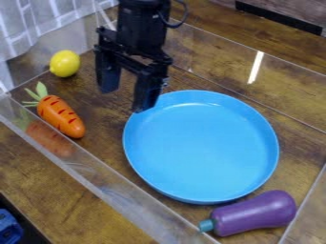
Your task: Put the lemon on the blue tray
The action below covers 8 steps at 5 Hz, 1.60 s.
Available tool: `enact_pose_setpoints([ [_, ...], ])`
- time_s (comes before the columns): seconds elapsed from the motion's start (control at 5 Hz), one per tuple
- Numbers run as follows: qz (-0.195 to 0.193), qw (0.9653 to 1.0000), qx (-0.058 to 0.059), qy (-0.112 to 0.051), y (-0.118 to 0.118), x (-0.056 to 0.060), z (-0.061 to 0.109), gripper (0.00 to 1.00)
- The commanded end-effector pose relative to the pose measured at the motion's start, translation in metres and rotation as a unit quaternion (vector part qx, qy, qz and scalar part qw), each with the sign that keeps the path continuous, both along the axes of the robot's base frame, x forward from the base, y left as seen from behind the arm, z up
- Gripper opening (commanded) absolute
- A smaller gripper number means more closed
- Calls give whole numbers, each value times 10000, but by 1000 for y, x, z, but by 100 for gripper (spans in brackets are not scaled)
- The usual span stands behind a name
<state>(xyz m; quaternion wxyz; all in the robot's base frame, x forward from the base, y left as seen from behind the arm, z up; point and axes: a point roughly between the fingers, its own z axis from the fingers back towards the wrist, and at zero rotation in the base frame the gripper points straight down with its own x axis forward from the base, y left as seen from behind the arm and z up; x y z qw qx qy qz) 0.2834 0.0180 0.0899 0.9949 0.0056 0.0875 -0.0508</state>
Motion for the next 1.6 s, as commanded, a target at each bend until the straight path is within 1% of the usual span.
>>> enact_pose_setpoints([
  [0.0,-143,9995,32,-291,18,1,17,100],
  [0.2,-147,9993,49,-331,26,-9,19,100],
  [0.4,-156,9991,22,-386,28,-17,21,100],
  [0.8,-20,9988,-10,-484,40,-4,4,100],
  [1.0,-186,9979,-47,-614,21,2,9,100],
  [1.2,-218,9964,-70,-815,4,9,13,0],
  [1.4,-417,9952,-102,-878,-12,13,16,100],
])
